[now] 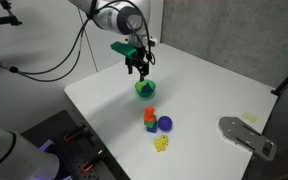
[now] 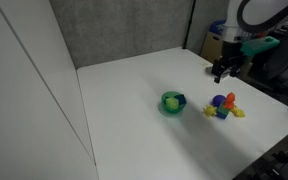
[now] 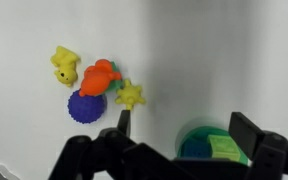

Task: Pick up the lime green block and put it in the green bowl

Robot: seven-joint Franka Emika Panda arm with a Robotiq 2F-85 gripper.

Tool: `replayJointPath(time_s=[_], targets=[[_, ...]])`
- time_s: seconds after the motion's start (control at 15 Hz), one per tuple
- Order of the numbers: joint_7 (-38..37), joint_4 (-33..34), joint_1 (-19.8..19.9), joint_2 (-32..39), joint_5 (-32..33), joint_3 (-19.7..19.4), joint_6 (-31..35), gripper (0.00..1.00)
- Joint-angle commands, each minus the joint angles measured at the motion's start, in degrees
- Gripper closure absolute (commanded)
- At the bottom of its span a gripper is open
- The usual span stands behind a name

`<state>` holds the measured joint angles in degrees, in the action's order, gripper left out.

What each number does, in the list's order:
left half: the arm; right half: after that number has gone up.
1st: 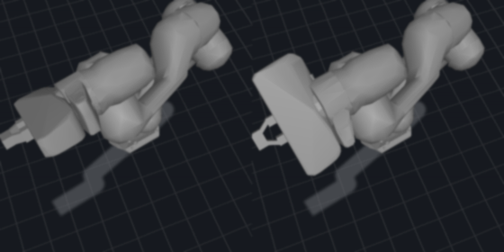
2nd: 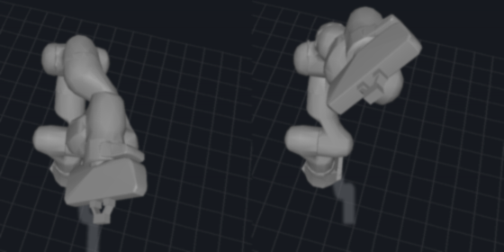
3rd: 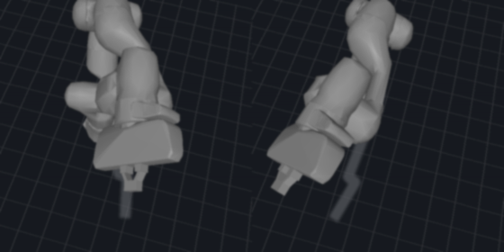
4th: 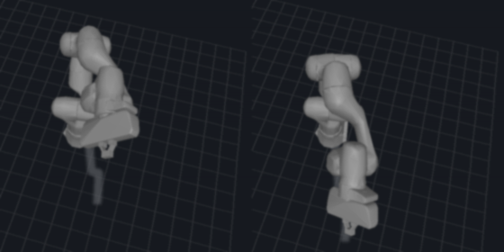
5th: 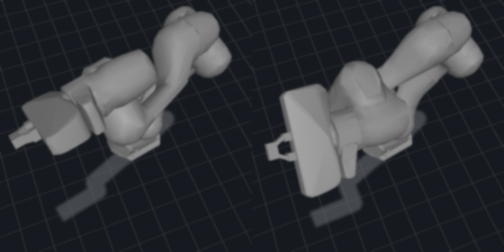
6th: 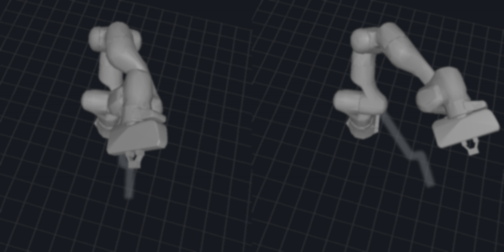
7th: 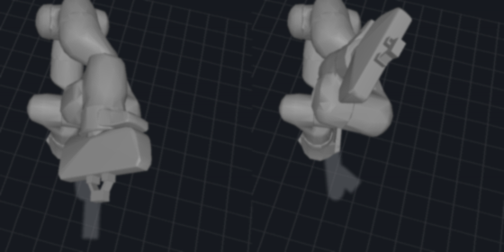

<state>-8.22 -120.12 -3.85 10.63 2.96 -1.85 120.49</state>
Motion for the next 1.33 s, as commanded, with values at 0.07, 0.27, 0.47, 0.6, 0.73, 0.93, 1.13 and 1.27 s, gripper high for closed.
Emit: replayJointPath(time_s=[0.07, 0.27, 0.47, 0.6, 0.73, 0.93, 1.13, 1.27], targets=[[1.42, -3.96, 1.34, -10.38, 1.51, 0.53, -6.6, 0.0], [3.88, -5.5, 1.88, -16.0, 2.75, 0.62, -6.21, 0.0], [5.0, -7.93, 2.65, -20.75, 0.75, 0.2, -4.08, 0.0], [6.44, -9.2, 3.05, -22.83, -1.35, -0.21, -3.47, 0.0], [7.43, -10.02, 3.45, -24.23, -2.72, -0.38, -3.27, 0.0], [8.86, -11.1, 3.81, -25.65, -4.81, -0.79, -2.89, 0.0], [6.88, -9.93, 4.1, -24.25, -4.02, -0.05, -3.23, 0.0], [6.87, -10.59, 4.31, -24.52, -4.02, -0.1, -2.49, 0.0]])
